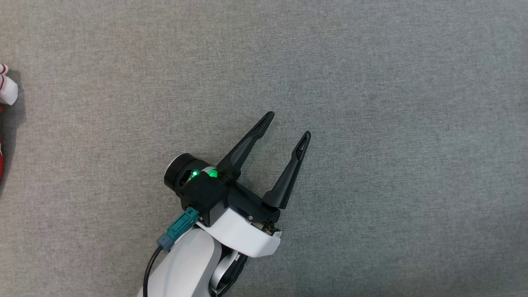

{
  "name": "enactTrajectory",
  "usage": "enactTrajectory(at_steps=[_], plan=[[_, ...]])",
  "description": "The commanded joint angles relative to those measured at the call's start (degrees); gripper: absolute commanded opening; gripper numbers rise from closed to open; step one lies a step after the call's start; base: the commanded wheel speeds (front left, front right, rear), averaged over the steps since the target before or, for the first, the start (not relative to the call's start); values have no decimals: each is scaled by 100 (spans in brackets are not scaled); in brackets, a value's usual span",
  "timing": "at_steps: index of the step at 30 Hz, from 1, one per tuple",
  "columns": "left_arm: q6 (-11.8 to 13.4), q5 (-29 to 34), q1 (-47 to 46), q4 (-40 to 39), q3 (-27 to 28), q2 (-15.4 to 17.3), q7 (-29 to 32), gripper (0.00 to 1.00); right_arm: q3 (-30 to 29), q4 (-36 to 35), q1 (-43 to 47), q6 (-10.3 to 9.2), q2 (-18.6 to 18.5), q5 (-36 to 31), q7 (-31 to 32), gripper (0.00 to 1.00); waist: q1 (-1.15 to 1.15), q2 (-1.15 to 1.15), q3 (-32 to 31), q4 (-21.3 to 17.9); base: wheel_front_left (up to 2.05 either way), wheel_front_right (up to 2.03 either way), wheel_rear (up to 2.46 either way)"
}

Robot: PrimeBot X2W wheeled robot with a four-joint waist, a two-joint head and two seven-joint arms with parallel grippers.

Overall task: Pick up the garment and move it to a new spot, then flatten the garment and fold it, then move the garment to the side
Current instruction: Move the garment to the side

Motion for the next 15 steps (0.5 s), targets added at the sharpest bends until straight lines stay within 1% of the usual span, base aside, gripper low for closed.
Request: enactTrajectory(at_steps=[1, 2, 3, 7, 12, 14, 15], plan=[[-18, 18, -24, -32, 19, 24, -8, 100, -73, 89, -114, -3, 64, -24, -77, 26, 0, 0, 15, 19, 0, 0, 0], [-12, 10, -23, -36, 30, 26, -8, 100, -114, 157, -134, -3, 105, -54, -117, 96, 0, 0, 23, 27, 0, 0, 0], [-11, 5, -21, -34, 37, 27, -8, 100, -154, 221, -115, -2, 148, -39, -138, 100, 0, 0, 26, 35, 0, 0, 0], [-22, -15, 13, 15, 40, 24, -8, 100, -238, 360, -128, -3, 213, -193, -203, 100, 0, 0, -48, 59, 0, 0, 0], [6, -98, 111, 72, 10, 24, -8, 100, -441, 418, -157, -3, 253, -356, -202, 100, 0, 0, -365, 80, 0, 0, 0], [35, -146, 174, 84, -8, 25, -8, 100, -697, 424, -127, -3, 225, -234, -205, 100, 0, 0, -536, 92, 0, 0, 0], [53, -170, 200, 85, -6, 25, -8, 100, -860, 422, -78, -2, 288, -142, -239, 100, 0, 0, -637, 102, 0, 0, 0]])
